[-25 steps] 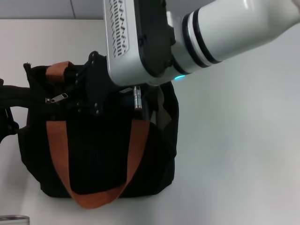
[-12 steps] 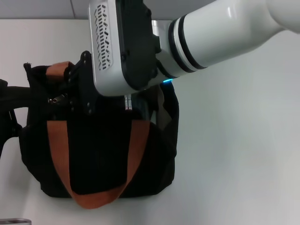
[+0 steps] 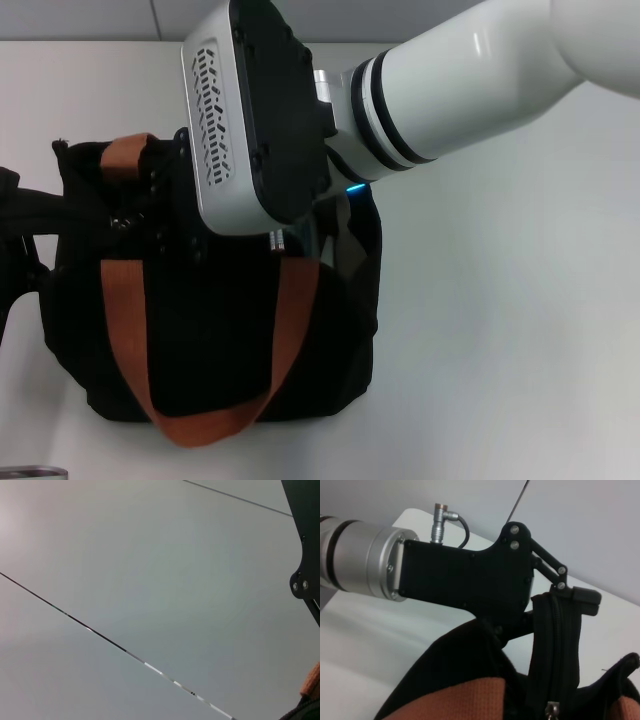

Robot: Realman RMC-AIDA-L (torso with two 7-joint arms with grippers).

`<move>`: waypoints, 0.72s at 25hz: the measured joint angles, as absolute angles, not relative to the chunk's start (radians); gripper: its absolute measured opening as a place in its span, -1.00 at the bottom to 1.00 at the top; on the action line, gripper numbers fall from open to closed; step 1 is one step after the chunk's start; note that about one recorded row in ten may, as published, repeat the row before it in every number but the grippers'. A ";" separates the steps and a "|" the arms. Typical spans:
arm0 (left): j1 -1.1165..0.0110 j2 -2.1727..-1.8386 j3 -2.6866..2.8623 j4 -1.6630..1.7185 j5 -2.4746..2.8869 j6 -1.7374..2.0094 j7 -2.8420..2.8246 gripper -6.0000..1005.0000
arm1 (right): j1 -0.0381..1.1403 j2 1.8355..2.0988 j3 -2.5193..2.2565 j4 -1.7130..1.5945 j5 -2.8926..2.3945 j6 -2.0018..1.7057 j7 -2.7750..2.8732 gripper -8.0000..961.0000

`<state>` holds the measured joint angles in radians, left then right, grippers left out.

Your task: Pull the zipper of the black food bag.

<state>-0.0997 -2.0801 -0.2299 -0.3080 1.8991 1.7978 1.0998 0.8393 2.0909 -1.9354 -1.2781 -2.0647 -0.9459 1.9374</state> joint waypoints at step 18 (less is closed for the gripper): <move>-0.106 -2.080 -0.217 -0.306 1.899 1.804 1.095 -0.96 | 0.840 2.092 -1.951 -1.273 -2.057 -0.876 1.955 -0.59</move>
